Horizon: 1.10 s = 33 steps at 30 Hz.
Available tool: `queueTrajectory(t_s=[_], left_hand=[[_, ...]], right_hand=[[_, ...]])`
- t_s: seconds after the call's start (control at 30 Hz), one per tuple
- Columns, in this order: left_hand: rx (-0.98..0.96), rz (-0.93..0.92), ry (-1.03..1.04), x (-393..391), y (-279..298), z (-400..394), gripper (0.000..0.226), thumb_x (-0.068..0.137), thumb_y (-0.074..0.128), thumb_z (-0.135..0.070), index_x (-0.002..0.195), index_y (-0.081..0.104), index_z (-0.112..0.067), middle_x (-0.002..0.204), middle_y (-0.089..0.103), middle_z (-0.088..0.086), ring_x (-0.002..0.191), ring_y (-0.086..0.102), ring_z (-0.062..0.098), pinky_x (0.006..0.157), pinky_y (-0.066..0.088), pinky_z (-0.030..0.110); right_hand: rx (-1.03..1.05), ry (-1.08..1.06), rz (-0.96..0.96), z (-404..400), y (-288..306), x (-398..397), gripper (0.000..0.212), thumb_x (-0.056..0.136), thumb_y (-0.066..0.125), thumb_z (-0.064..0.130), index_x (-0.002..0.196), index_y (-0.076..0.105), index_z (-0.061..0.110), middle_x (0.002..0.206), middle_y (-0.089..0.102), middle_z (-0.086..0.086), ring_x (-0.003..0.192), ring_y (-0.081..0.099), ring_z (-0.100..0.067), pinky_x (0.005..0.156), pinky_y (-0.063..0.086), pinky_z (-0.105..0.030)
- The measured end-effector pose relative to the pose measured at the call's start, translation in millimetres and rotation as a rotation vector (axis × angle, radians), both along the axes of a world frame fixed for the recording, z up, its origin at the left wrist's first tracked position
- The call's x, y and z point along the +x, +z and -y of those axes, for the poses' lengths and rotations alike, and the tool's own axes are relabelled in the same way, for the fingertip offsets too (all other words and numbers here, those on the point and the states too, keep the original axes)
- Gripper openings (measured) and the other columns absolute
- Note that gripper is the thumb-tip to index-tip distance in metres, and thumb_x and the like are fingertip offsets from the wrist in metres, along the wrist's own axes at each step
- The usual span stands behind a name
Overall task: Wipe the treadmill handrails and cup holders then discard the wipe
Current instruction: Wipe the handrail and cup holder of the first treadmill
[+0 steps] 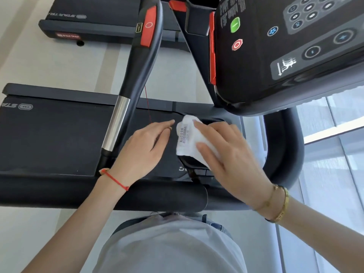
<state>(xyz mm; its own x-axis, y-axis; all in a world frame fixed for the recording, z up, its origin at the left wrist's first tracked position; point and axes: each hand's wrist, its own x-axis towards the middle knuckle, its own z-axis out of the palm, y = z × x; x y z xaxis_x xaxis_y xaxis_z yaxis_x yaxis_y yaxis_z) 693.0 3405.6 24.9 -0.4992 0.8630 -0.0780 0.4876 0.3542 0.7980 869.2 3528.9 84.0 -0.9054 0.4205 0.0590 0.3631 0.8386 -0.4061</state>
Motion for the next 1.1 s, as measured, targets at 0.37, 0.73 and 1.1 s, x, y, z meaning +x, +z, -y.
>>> queueTrajectory(t_s=[0.37, 0.73, 1.1], left_hand=[[0.055, 0.020, 0.009, 1.2, -7.6, 15.0, 0.037, 0.104, 0.034, -0.040, 0.134, 0.055, -0.033, 0.111, 0.067, -0.015, 0.098, 0.064, 0.002, 0.088, 0.055, 0.037], [0.050, 0.006, -0.030, 1.4, -9.5, 16.0, 0.035, 0.104, 0.036, -0.042, 0.133, 0.054, -0.033, 0.086, 0.062, -0.027, 0.075, 0.058, -0.003, 0.069, 0.048, 0.026], [0.052, -0.003, -0.062, 8.7, -5.2, 0.6, 0.035, 0.102, 0.037, -0.044, 0.133, 0.053, -0.040, 0.097, 0.062, -0.022, 0.082, 0.058, -0.007, 0.073, 0.047, 0.025]], right_hand=[[0.207, -0.144, 0.179, 39.9, -31.1, -52.5, 0.053, 0.103, 0.032, 0.036, 0.153, 0.020, 0.026, 0.138, 0.032, -0.016, 0.108, 0.043, -0.027, 0.093, 0.042, -0.038], [0.200, -0.025, 0.181, 19.1, -19.4, -37.2, 0.049, 0.101, 0.041, 0.033, 0.149, 0.034, 0.027, 0.142, 0.034, -0.014, 0.114, 0.043, -0.031, 0.097, 0.039, -0.039], [0.556, 0.008, 0.017, -22.1, -14.8, -22.8, 0.043, 0.101, 0.046, 0.028, 0.143, 0.044, 0.022, 0.136, 0.050, -0.009, 0.102, 0.048, -0.031, 0.089, 0.043, -0.042]])
